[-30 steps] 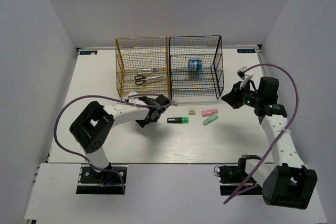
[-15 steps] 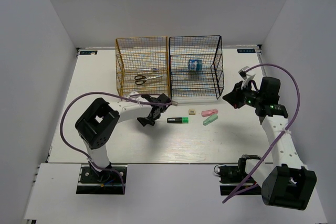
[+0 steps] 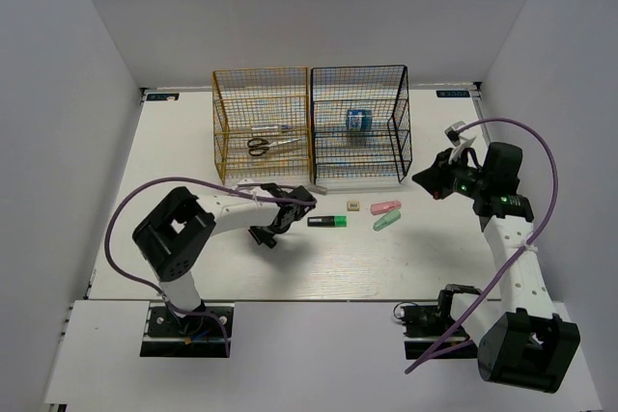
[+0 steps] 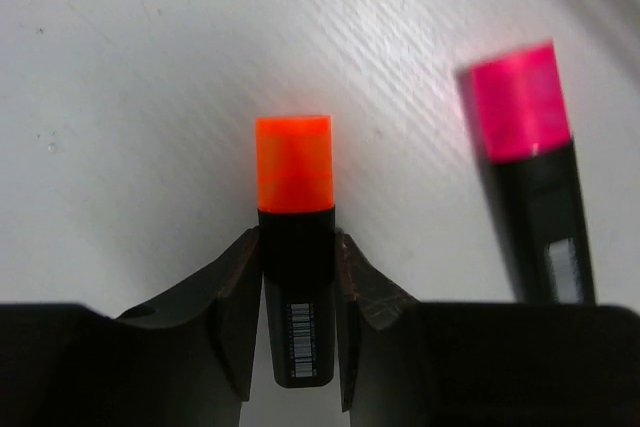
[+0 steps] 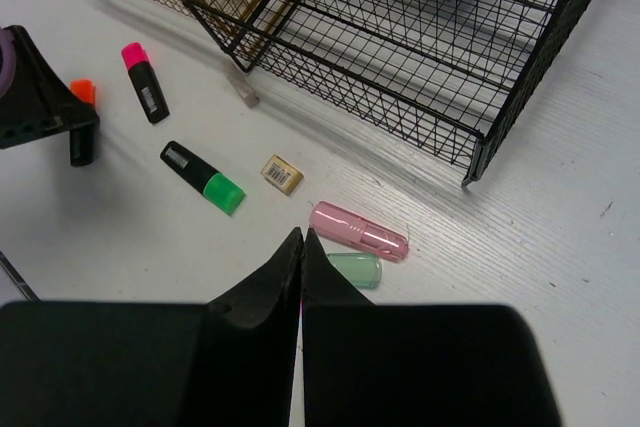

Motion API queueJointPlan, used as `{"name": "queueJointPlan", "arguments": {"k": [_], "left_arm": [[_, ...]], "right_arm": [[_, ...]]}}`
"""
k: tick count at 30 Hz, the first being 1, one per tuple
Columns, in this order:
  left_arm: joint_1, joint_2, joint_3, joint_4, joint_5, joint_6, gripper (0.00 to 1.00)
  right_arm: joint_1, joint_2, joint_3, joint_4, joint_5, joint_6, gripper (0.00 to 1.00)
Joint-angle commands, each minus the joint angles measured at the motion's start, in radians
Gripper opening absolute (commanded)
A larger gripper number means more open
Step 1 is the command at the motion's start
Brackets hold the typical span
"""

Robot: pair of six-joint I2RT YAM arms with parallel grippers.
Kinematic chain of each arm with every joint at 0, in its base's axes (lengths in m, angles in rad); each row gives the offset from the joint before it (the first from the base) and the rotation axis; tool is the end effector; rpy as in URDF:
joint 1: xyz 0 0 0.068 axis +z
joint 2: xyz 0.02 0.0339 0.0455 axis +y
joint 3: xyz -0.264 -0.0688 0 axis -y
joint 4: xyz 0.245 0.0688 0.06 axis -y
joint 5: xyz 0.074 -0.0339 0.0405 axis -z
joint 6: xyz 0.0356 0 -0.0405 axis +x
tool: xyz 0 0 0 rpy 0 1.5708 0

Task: Sort the stationery into containers
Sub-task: Pick up the pen from the center of the board, then place the pen in the storage box.

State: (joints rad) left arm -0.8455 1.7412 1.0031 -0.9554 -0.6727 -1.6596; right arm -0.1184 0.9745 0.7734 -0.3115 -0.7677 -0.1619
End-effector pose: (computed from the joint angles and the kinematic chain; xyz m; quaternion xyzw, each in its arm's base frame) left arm 0.1983 -0.1903 0.1521 -0.3544 0.8732 0.1580 0.2948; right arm 0.2120 -0.0003 0.2929 -0.2064 0.7961 0.2547 0.5086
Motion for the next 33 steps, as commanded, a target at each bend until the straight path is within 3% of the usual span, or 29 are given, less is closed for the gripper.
{"name": "queueJointPlan", "arguments": {"k": [1,4,7,14,21,26,33], "left_arm": [[-0.072,-0.072,0.026,-0.110,0.006,-0.065,0.01],[-0.081,-0.140,0.114,-0.187,-0.065,0.055,0.01],[-0.072,-0.212,0.193,-0.249,-0.111,0.067,0.01],[0.039,-0.328,0.267,-0.083,-0.110,0.208,0.01],[0.186,-0.283,0.247,0.171,-0.027,0.095,0.01],[0.220,-0.177,0.405,0.070,-0.057,0.003,0.01],[0.260,-0.109,0.459,0.017,-0.085,-0.061,0.01]], "right_arm": [[-0.010,-0.019,-0.008,0.031,-0.033,0.016,0.00],[-0.015,-0.017,-0.008,0.034,-0.039,0.019,0.00],[-0.017,-0.019,-0.010,0.034,-0.041,0.022,0.00],[-0.020,-0.019,-0.010,0.037,-0.048,0.030,0.00],[-0.030,-0.027,-0.016,0.040,-0.073,0.036,0.00],[-0.036,-0.023,-0.023,0.048,-0.084,0.038,0.00],[-0.046,-0.017,-0.028,0.049,-0.097,0.041,0.00]]}}
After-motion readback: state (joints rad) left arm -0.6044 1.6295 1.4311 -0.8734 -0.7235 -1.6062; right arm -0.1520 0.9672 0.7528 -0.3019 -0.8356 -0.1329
